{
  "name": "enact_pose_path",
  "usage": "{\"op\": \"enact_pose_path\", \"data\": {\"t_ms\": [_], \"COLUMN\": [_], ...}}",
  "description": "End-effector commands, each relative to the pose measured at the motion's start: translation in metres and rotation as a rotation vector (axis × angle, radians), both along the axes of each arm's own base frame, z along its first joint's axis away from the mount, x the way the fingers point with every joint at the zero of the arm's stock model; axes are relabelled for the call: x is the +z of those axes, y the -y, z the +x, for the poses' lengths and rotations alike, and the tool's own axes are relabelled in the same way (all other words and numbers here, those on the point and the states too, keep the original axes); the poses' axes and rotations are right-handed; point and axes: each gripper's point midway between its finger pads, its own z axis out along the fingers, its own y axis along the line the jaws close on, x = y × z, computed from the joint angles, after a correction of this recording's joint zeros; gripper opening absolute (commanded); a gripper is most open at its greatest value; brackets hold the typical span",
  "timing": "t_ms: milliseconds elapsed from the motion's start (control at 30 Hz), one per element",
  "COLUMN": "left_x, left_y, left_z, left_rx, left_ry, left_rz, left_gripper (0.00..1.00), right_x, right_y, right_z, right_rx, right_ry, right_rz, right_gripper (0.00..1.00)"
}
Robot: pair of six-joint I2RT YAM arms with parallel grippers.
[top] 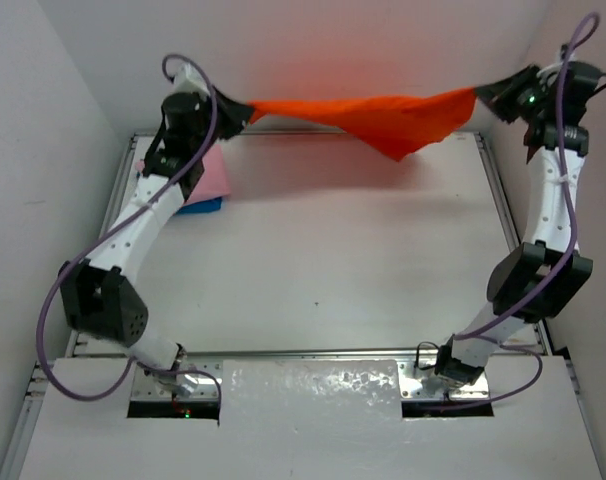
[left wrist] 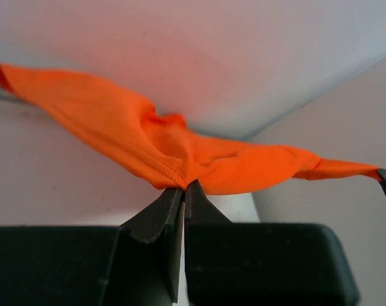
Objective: Fold and stack the t-shirts
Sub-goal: Flatten out the tshirt
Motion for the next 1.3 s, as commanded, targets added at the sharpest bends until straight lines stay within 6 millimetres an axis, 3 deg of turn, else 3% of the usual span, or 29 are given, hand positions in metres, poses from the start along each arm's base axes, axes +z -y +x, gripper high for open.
{"op": "enact_pose_path", "data": {"t_ms": [0, 33, 67, 100, 133, 167, 200, 233, 267, 300, 333, 367, 433, 667, 800, 1000, 1033, 1067, 1133, 1233, 1267], "left_x": [-0.063, -0.081, -0.080, -0.122, -0.136, -0.165, -0.183, -0.199, -0.234, -0.248, -0.259, -0.283, -0.289, -0.345, -0.366, -0.390, -0.391, -0.390, -0.379, -0.351, -0.345], "left_y": [-0.018, -0.022, -0.027, -0.031, -0.034, -0.037, -0.038, -0.037, -0.040, -0.041, -0.043, -0.047, -0.050, -0.062, -0.070, -0.082, -0.082, -0.082, -0.081, -0.085, -0.087], "left_z": [-0.029, -0.037, -0.054, -0.067, -0.075, -0.089, -0.097, -0.103, -0.117, -0.125, -0.132, -0.147, -0.159, -0.205, -0.225, -0.250, -0.251, -0.251, -0.250, -0.239, -0.236], "left_rx": [0.035, 0.050, 0.056, 0.063, 0.069, 0.066, 0.060, 0.041, 0.036, 0.031, 0.028, 0.031, 0.031, 0.025, 0.041, 0.086, 0.089, 0.089, 0.095, 0.131, 0.141], "left_ry": [-0.071, -0.101, -0.092, -0.169, -0.194, -0.250, -0.286, -0.314, -0.389, -0.419, -0.437, -0.487, -0.477, -0.616, -0.674, -0.784, -0.789, -0.789, -0.769, -0.704, -0.699], "left_rz": [0.042, 0.049, 0.041, 0.062, 0.077, 0.093, 0.105, 0.123, 0.137, 0.145, 0.158, 0.173, 0.182, 0.238, 0.255, 0.276, 0.271, 0.267, 0.255, 0.250, 0.258], "left_gripper": [0.00, 0.00, 0.00, 0.00, 0.00, 0.00, 0.00, 0.00, 0.00, 0.00, 0.00, 0.00, 0.00, 0.00, 0.00, 0.02, 0.06, 0.20, 0.32, 0.67, 0.69], "right_x": [-0.079, -0.095, -0.130, -0.144, -0.163, -0.205, -0.216, -0.266, -0.283, -0.299, -0.322, -0.332, -0.347, -0.389, -0.414, -0.414, -0.413, -0.412, -0.407, -0.395, -0.390], "right_y": [-0.022, -0.025, -0.037, -0.043, -0.048, -0.059, -0.063, -0.069, -0.068, -0.064, -0.066, -0.062, -0.056, -0.043, -0.040, -0.042, -0.043, -0.043, -0.044, -0.042, -0.041], "right_z": [-0.031, -0.039, -0.049, -0.059, -0.068, -0.085, -0.099, -0.130, -0.142, -0.156, -0.184, -0.196, -0.220, -0.286, -0.330, -0.341, -0.344, -0.346, -0.350, -0.346, -0.341], "right_rx": [0.090, 0.095, 0.126, 0.147, 0.157, 0.181, 0.186, 0.185, 0.169, 0.143, 0.133, 0.136, 0.119, 0.046, 0.008, -0.029, -0.025, -0.030, -0.031, -0.046, -0.050], "right_ry": [-0.194, -0.234, -0.314, -0.344, -0.400, -0.487, -0.495, -0.613, -0.624, -0.649, -0.706, -0.727, -0.770, -0.927, -1.040, -1.096, -1.106, -1.114, -1.130, -1.138, -1.131], "right_rz": [-0.060, -0.060, -0.046, -0.079, -0.085, -0.082, -0.113, -0.093, -0.109, -0.136, -0.152, -0.200, -0.264, -0.372, -0.404, -0.359, -0.357, -0.352, -0.347, -0.342, -0.338], "right_gripper": [0.00, 0.00, 0.00, 0.00, 0.00, 0.00, 0.00, 0.00, 0.00, 0.00, 0.00, 0.00, 0.00, 0.00, 0.00, 0.02, 0.06, 0.29, 0.40, 0.51, 0.53]}}
